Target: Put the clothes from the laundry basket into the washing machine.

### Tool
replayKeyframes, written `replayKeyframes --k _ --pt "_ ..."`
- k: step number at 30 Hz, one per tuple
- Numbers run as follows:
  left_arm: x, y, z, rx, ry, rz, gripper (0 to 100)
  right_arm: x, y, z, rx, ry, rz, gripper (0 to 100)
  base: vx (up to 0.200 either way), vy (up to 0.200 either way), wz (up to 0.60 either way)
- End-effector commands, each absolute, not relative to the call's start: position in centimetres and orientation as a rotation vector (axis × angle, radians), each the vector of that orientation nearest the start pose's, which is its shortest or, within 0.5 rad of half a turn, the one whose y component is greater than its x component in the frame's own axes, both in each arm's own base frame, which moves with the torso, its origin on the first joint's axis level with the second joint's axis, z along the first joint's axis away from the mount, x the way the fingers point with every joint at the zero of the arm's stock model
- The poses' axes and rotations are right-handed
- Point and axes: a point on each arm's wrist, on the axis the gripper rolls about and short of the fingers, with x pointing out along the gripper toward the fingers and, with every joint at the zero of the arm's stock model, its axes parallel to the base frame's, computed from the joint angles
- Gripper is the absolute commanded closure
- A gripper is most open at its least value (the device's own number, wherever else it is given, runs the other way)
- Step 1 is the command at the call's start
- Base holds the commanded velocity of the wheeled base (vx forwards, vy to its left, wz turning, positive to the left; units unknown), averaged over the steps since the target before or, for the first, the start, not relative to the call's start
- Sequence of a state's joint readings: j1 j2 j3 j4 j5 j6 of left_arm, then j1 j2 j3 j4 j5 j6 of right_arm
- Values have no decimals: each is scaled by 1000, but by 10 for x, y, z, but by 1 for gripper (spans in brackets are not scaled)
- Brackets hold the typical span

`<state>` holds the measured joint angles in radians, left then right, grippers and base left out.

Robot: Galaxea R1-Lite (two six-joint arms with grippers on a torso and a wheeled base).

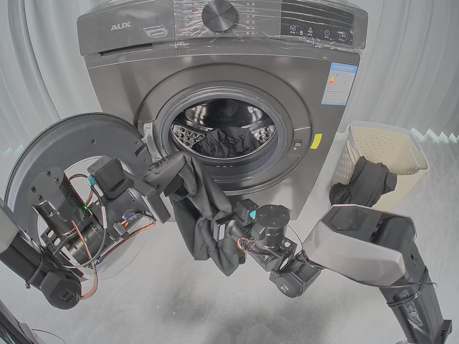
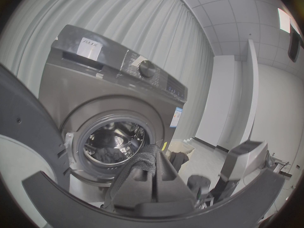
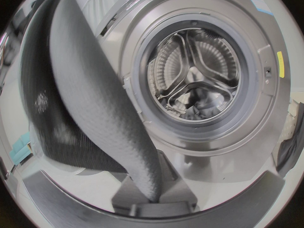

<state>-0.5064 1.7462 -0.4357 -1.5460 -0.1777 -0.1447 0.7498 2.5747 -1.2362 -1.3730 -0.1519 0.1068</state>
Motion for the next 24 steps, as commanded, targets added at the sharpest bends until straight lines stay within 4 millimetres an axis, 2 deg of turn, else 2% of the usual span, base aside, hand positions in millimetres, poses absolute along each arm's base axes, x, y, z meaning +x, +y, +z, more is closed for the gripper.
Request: replayKeyframes --k 1,5,10,11,13,16,20,21,24 --pt "237 -117 152 -158 -113 -636 100 357 297 49 152 -63 544 100 0 0 0" --pt "237 -112 137 -145 -50 -617 100 361 289 64 162 -84 527 100 0 0 0" --pt "229 -110 108 -96 78 -629 100 359 285 87 181 -128 524 100 0 0 0" --pt "229 -110 108 -96 78 -629 100 359 285 87 181 -128 524 100 0 0 0" --pt "226 -110 92 -81 153 -655 100 356 286 96 188 -143 530 100 0 0 0" --pt "227 -110 85 -69 183 -656 100 354 287 98 191 -148 534 100 0 0 0" --pt "228 -110 84 -69 186 -657 100 353 288 98 190 -145 539 100 0 0 0" --pt "227 -110 84 -67 187 -659 0 353 288 98 190 -145 539 100 0 0 0" --pt "222 -108 79 -62 214 -655 0 353 287 100 193 -151 538 100 0 0 0"
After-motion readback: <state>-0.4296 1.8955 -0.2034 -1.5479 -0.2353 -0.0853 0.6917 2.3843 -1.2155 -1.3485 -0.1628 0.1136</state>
